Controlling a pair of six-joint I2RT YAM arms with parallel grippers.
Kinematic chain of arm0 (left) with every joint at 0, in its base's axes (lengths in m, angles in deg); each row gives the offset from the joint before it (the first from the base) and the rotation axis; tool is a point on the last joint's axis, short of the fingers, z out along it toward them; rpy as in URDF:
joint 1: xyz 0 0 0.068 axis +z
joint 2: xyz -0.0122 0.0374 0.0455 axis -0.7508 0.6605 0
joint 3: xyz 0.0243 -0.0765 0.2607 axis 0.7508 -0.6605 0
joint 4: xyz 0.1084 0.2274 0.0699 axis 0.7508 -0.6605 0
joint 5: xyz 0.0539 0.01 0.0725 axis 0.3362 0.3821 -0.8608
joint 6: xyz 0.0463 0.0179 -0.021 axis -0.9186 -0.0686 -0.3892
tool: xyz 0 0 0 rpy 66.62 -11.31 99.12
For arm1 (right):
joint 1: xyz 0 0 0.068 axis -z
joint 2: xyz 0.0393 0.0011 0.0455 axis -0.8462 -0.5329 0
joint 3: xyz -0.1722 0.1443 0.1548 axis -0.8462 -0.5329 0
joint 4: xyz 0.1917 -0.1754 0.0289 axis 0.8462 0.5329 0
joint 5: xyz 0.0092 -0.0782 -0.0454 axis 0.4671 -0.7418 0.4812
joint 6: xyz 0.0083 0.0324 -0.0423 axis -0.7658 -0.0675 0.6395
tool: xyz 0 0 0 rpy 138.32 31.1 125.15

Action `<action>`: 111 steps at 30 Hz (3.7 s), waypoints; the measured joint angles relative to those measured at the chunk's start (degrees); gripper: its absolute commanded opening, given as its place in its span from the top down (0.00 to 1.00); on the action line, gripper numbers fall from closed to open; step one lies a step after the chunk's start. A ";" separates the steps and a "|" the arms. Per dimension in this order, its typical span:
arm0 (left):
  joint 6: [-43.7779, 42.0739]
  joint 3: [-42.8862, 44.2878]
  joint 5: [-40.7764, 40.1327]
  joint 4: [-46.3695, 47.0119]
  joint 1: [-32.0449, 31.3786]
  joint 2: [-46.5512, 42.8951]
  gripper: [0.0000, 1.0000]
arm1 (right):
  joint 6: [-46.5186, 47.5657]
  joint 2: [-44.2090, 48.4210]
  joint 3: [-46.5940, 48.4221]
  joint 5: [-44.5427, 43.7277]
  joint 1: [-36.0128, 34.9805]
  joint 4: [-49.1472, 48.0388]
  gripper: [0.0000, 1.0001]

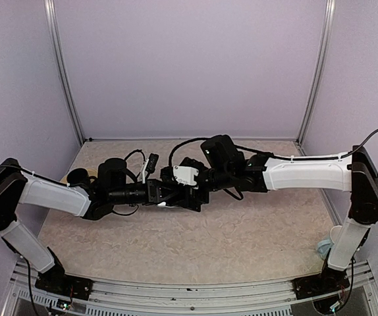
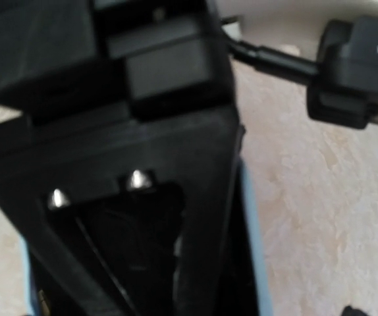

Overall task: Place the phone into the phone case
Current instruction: Pass from the left arm to the right

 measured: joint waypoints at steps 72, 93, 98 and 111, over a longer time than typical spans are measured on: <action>-0.37 -0.11 -0.09 -0.76 -0.11 0.00 1.00 | 2.12 -5.44 2.67 -4.31 -1.79 3.63 0.20; -0.39 -0.11 0.20 -0.96 -0.20 -0.42 1.00 | 2.21 -2.03 0.57 -2.97 0.37 5.60 0.08; -0.37 -0.11 0.00 -0.87 -0.17 -0.42 1.00 | 2.19 -1.07 0.26 -2.29 0.79 6.43 0.10; -0.31 -0.11 -0.02 -0.87 -0.17 -0.42 1.00 | 1.88 -1.09 0.26 0.55 0.79 6.49 0.01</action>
